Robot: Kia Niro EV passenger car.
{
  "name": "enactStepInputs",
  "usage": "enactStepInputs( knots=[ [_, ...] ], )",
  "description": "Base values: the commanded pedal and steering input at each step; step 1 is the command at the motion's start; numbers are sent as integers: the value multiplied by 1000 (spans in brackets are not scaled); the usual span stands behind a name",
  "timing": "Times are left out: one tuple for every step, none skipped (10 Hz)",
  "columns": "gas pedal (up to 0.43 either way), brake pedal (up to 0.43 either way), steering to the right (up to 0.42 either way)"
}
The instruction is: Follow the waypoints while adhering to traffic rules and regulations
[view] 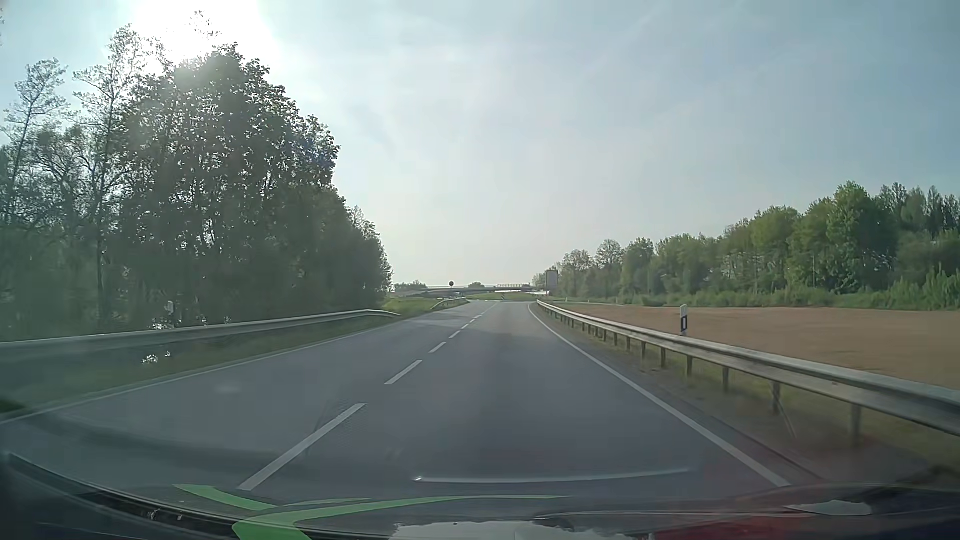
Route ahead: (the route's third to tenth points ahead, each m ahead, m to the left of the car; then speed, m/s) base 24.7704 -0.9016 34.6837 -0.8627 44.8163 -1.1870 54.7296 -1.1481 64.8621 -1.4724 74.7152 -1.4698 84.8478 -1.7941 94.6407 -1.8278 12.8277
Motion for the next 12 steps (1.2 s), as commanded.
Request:
enactStepInputs(
  knots=[
    [118,0,0],
    [118,0,0],
    [118,0,-1],
    [118,0,0],
    [118,0,1],
    [118,0,2],
    [118,0,3],
    [118,0,4],
    [130,0,4],
    [130,0,4],
    [138,0,4],
    [138,0,4]
  ],
)
